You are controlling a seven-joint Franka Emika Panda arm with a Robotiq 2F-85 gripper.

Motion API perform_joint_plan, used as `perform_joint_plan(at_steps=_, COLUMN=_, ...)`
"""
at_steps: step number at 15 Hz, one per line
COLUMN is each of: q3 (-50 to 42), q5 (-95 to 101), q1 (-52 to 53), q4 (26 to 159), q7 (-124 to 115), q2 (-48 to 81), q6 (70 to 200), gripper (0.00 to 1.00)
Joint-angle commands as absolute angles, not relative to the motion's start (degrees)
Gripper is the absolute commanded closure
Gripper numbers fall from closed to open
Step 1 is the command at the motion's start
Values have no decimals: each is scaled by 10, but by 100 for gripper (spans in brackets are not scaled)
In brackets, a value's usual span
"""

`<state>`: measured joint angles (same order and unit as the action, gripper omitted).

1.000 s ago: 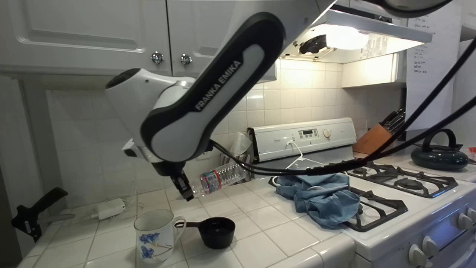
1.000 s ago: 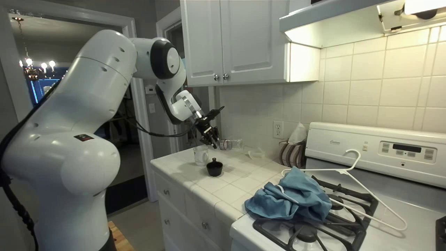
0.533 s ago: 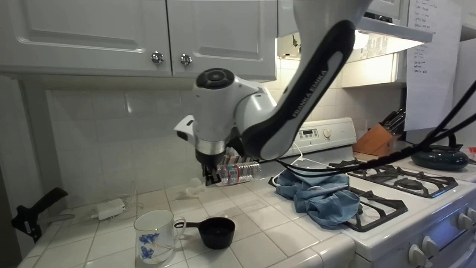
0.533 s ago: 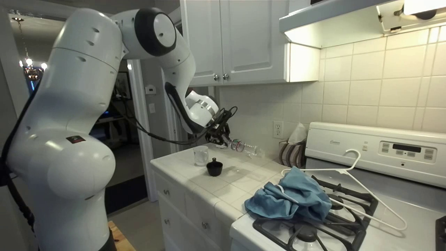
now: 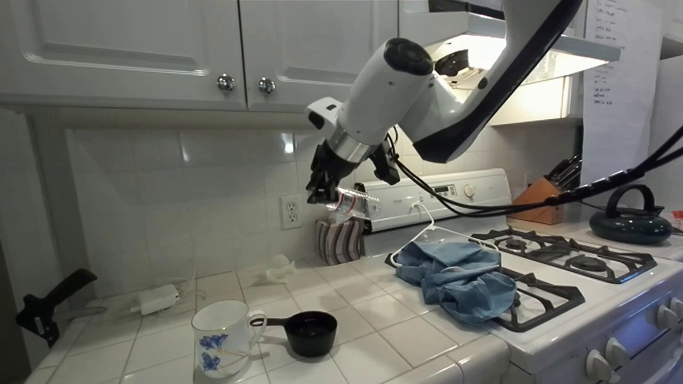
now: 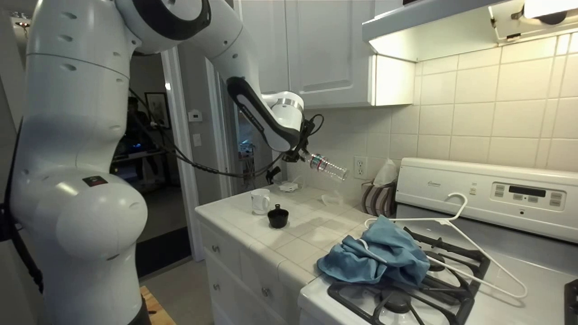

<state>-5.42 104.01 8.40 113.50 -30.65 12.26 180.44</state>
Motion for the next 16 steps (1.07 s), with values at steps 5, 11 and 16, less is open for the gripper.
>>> perform_joint_plan(at_steps=5, q3=120, q5=1237, q1=-37, q4=1028, q7=-630, q2=114, q6=1851, gripper=92)
perform_joint_plan(at_steps=11, q3=383, q5=1414, q1=-209, q4=937, q7=-891, q2=182, q6=1792, gripper=92)
perform_joint_plan(at_steps=16, q3=608, q5=1444, q1=-352, q4=939, q7=-938, q2=286, q6=1662, gripper=92)
